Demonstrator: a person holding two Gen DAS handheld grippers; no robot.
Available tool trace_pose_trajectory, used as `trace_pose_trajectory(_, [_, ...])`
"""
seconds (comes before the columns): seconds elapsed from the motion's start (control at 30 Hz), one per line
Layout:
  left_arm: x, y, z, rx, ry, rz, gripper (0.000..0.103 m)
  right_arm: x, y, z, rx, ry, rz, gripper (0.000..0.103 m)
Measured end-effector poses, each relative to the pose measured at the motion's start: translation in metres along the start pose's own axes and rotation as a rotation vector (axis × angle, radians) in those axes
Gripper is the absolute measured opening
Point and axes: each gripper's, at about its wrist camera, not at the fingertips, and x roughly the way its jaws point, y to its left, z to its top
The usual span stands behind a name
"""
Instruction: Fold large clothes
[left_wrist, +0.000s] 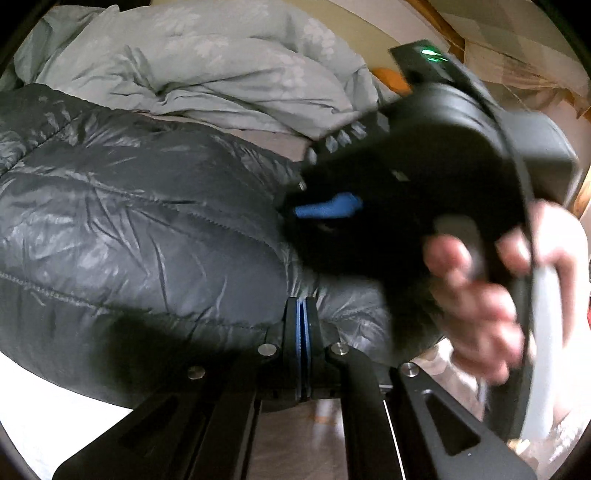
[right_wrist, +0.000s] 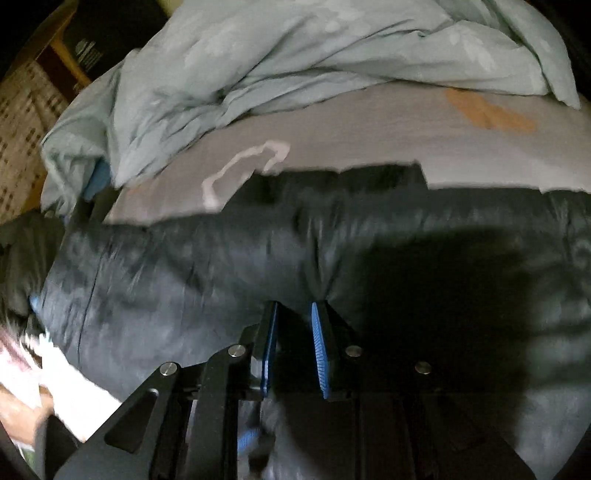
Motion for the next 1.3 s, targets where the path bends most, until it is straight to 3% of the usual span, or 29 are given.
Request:
trace_pose_trajectory(0.23, [0.000, -0.002, -0.002, 0.004, 0.002, 0.018, 0.004, 0.016, -0.011, 0.031, 0.062, -0.044, 0.017, 0.019])
trace_pose_trajectory(0.37, [0.001, -0.002, -0.002, 0.007, 0.001, 0.016, 0.004, -0.033, -0.017, 0.005, -0.005, -0.165, -0.012, 0.022])
trace_pose_trajectory(0.43, [0.001, -0.001, -0.002, 0.005, -0.001, 0.014, 0.004, -0.074, -0.024, -0.029, -0.075, -0.257, -0.049, 0.037])
trace_pose_trajectory(0.5, [0.001, 0.000, -0.002, 0.002, -0.003, 0.009, 0.004, -0.114, -0.038, -0.064, -0.087, -0.355, -0.078, 0.081])
trace_pose_trajectory(0.6, [0.002, 0.002, -0.001, -0.002, -0.006, 0.005, 0.004, -0.160, -0.069, -0.109, -0.013, -0.422, -0.112, 0.084])
trace_pose_trajectory(0.67, [0.002, 0.000, 0.000, 0.004, -0.008, 0.012, 0.004, -0.179, -0.099, -0.130, 0.123, -0.434, -0.102, 0.086])
trace_pose_trajectory(0.8, [0.001, -0.001, -0.001, 0.009, -0.010, 0.016, 0.004, -0.181, -0.156, -0.155, 0.384, -0.459, -0.080, 0.102])
trace_pose_trajectory(0.87, [0.001, -0.001, -0.001, 0.006, -0.010, 0.012, 0.004, -0.166, -0.177, -0.156, 0.496, -0.427, -0.074, 0.102])
trace_pose_trajectory(0.97, [0.000, -0.001, -0.002, 0.003, -0.010, 0.008, 0.004, -0.139, -0.199, -0.149, 0.602, -0.343, 0.050, 0.102])
trace_pose_trajectory(1.13, [0.000, 0.000, -0.002, 0.004, -0.010, 0.010, 0.004, -0.122, -0.193, -0.122, 0.525, -0.353, 0.157, 0.099])
trace_pose_trajectory(1.2, [0.000, -0.001, -0.002, 0.006, -0.009, 0.008, 0.004, -0.112, -0.198, -0.113, 0.571, -0.336, 0.149, 0.075])
trace_pose_trajectory(1.23, [0.000, -0.002, -0.002, 0.011, -0.008, 0.007, 0.004, -0.111, -0.200, -0.113, 0.595, -0.349, 0.156, 0.069])
trace_pose_trajectory(1.3, [-0.002, -0.008, -0.004, 0.036, -0.010, 0.025, 0.004, -0.119, -0.191, -0.114, 0.562, -0.391, 0.116, 0.046])
